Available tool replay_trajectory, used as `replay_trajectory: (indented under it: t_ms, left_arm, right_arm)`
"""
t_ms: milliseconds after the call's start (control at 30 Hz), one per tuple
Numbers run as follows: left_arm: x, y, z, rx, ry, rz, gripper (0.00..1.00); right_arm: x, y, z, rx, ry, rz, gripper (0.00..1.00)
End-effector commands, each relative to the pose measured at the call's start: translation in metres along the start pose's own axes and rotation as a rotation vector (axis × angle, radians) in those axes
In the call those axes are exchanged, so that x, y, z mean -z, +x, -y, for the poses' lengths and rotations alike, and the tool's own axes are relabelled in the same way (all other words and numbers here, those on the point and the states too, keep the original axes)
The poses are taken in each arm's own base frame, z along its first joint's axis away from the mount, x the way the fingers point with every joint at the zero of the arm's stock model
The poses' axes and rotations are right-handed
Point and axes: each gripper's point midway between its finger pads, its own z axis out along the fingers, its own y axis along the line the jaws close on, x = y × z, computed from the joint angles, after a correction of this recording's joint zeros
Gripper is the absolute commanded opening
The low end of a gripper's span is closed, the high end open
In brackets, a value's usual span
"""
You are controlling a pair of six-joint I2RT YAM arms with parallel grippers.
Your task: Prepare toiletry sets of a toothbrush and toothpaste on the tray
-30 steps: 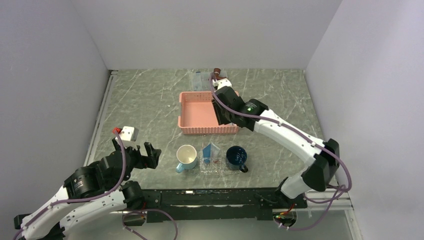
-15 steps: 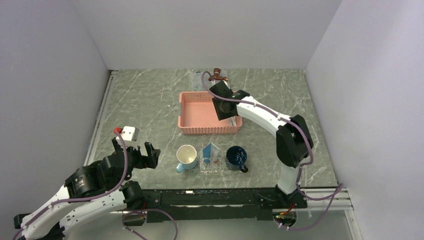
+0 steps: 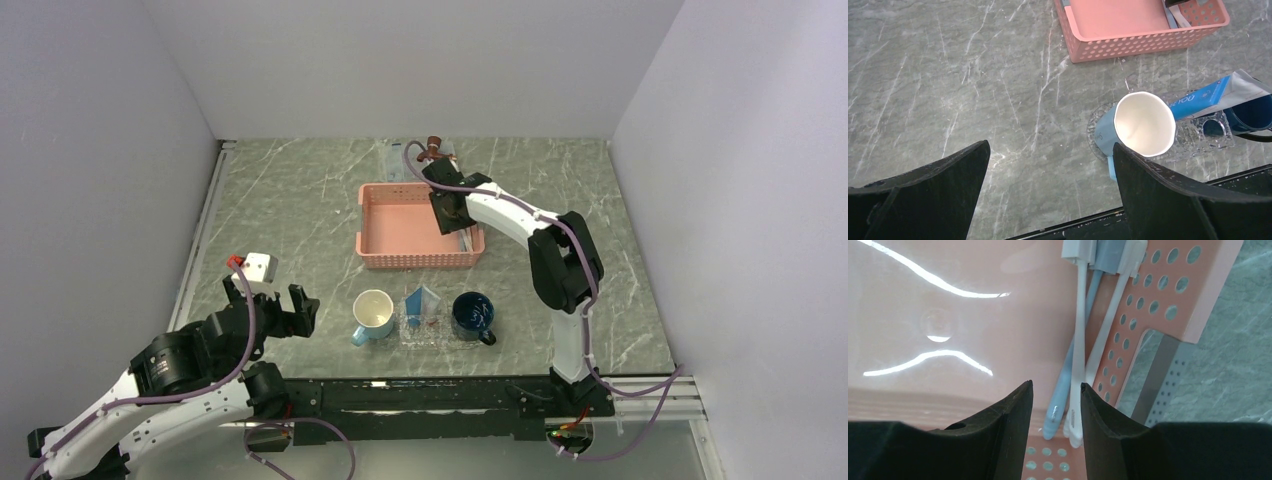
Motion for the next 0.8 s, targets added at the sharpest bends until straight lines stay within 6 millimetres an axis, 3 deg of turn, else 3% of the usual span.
replay_trajectory:
  t_ms: [0,400,767]
  left_arm:
    - [0.000,-0.007,-0.001,0.010,-0.015,0.021,0.99]
    - [0.000,-0.007,-0.002,0.009,-0.022,0.017,0.99]
    - [-0.001,-0.006,-0.001,0.001,-0.027,0.009,0.99]
  right_arm:
    - [-0.005,-0.022,0.005,-0.012,0.004,0.047,0.42]
    - [-0.029,-0.015,0.007,-0.022,0.004,0.009,0.42]
    - [-0.032,-0.010,0.007,-0.017,0.000,-0.003,0.26]
